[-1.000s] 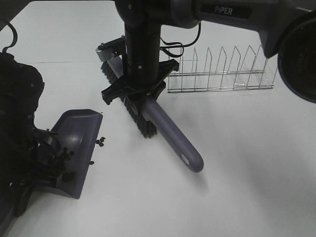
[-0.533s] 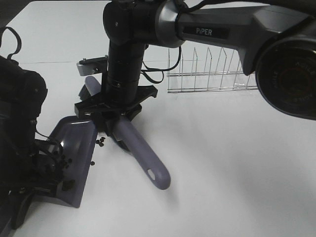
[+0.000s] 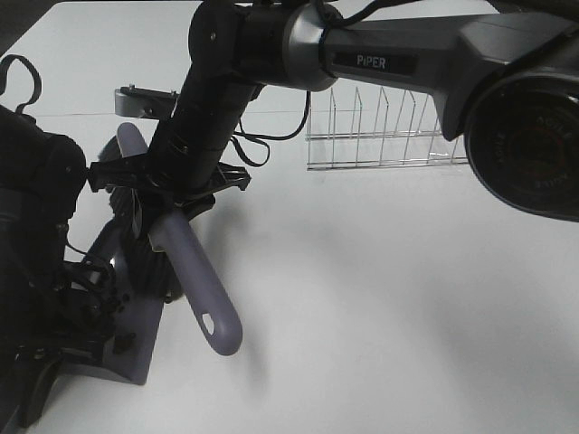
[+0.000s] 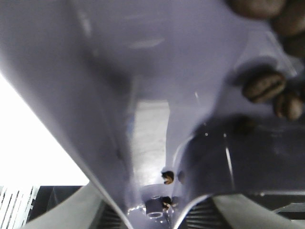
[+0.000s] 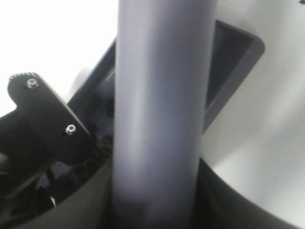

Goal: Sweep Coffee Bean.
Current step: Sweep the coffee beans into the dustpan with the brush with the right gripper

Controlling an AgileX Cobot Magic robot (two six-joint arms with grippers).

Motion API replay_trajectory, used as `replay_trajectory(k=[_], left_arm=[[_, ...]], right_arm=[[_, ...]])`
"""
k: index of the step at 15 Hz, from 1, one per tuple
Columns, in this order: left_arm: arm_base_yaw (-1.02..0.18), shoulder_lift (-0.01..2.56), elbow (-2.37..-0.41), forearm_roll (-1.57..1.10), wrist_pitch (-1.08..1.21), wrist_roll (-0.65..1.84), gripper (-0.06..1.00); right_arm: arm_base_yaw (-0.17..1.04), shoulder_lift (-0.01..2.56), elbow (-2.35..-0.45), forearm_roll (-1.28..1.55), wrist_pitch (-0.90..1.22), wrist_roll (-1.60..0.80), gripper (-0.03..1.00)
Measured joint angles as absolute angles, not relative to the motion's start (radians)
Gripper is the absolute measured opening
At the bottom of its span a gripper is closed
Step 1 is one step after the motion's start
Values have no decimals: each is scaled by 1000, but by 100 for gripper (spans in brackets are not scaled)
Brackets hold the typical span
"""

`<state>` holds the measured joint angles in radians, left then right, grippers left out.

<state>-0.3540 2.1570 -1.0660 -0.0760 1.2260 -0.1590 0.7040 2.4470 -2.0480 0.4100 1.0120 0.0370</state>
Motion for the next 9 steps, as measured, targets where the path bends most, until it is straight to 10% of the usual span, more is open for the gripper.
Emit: replay_trajectory(k=[9], left_arm=[[-354,2153,-1055,-71,1225,-165,31]], right_arm=[[664,2422,-2259,133,1220,27,34]])
